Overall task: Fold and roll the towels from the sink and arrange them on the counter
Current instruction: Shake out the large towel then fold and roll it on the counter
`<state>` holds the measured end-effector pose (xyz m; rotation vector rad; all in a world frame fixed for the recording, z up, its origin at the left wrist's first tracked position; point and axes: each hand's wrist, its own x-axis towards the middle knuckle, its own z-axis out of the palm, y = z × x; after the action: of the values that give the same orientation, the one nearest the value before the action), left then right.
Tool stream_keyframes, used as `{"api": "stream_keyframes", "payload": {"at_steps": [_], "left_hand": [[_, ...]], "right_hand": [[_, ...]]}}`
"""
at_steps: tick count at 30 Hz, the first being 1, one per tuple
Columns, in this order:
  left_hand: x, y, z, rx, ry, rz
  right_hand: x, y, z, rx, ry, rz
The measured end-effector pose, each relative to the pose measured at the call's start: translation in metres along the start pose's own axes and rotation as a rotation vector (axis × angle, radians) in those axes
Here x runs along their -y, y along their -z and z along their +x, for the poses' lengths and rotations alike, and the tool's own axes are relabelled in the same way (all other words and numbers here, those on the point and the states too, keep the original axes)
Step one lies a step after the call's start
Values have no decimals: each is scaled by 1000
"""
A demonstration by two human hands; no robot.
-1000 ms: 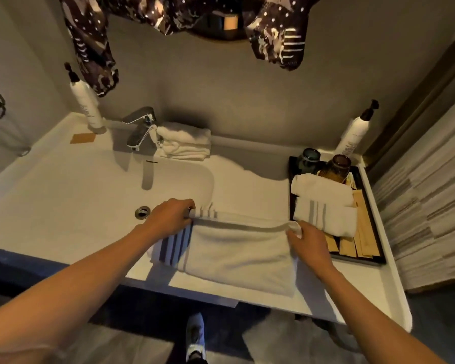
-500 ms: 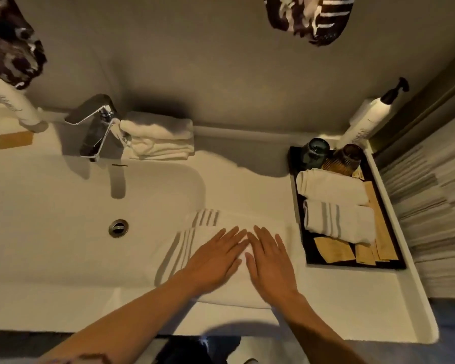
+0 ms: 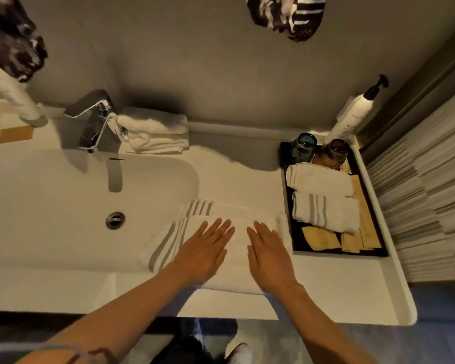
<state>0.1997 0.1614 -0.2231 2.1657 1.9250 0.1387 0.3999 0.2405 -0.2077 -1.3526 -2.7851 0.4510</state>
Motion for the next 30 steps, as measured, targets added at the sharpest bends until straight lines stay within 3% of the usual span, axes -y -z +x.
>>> {"api": "stream_keyframes", "payload": {"at_steps": [5, 8, 10, 13, 16, 20, 25, 30], "left_hand": [[-14, -11, -45, -15, 127, 19], [-29, -15, -60, -58, 188, 50], [-38, -16, -64, -45, 221, 45], [-43, -14, -70, 25, 230, 9], [-44, -13, -78, 56, 216, -11], [-54, -7, -78, 86, 206, -50], [-96, -13, -51, 64, 64, -46], [-78, -27, -52, -20, 245, 105]], "right_hand": [[-25, 12, -49, -142, -136, 27], [-24, 22, -68, -210, -448, 212], [-16, 33, -69, -123, -653, 508], [-14, 44, -55, 31, -779, 927], [-23, 45, -45, 199, -828, 1065], [-34, 66, -55, 199, -733, 1090], [-79, 114, -81, 27, -704, 931], [-113, 130, -91, -16, -794, 774]]}}
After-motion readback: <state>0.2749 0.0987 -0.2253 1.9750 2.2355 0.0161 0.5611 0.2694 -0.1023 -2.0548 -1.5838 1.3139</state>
